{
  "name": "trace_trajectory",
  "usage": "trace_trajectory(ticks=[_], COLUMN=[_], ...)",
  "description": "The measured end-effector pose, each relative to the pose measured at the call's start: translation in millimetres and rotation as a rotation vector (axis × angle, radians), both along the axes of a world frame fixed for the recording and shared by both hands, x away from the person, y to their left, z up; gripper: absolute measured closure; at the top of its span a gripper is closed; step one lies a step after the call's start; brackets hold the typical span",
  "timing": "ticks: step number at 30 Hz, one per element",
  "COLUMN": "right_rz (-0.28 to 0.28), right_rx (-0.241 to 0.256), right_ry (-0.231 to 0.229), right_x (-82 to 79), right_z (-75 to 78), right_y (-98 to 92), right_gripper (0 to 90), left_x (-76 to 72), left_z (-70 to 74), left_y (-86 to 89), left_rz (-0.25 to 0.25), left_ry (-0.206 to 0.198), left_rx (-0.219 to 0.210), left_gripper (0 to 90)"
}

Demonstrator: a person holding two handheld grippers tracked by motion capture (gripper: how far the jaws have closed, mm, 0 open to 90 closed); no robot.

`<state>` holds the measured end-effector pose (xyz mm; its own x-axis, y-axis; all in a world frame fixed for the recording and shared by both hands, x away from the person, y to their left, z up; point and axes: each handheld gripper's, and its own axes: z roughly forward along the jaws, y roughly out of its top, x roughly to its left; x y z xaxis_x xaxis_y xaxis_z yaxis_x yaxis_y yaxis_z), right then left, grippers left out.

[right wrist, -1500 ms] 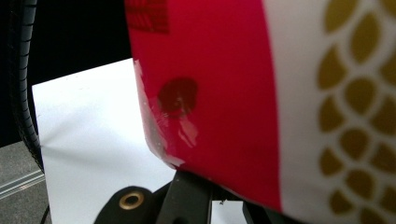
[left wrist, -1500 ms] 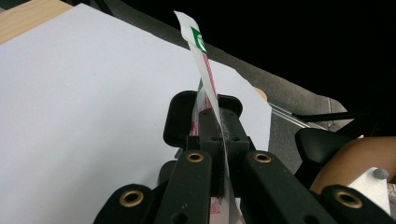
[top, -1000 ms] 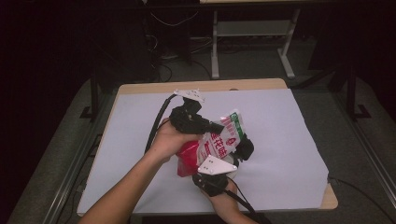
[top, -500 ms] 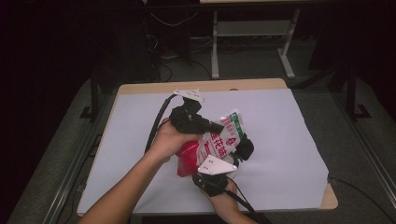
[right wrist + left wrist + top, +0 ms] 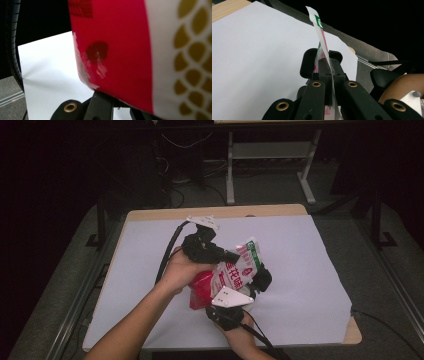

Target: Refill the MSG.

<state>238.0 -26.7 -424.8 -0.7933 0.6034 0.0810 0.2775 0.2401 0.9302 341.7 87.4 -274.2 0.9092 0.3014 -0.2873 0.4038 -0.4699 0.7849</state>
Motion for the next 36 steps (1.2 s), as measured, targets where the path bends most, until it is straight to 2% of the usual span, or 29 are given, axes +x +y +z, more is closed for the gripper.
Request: trace_trajectory(ticks=[36], right_rz=[0.011], right_rx=[0.011], right_ry=[0.007], right_x=[-0.2], right_z=[-1.2], right_y=[0.6], right_gripper=[90.0], left_x=[-0.1], left_z=[-1.9], left_y=[-2.7], left_rz=[0.000], left_ry=[0.006], left_rx=[0.006], left_gripper=[89.9])
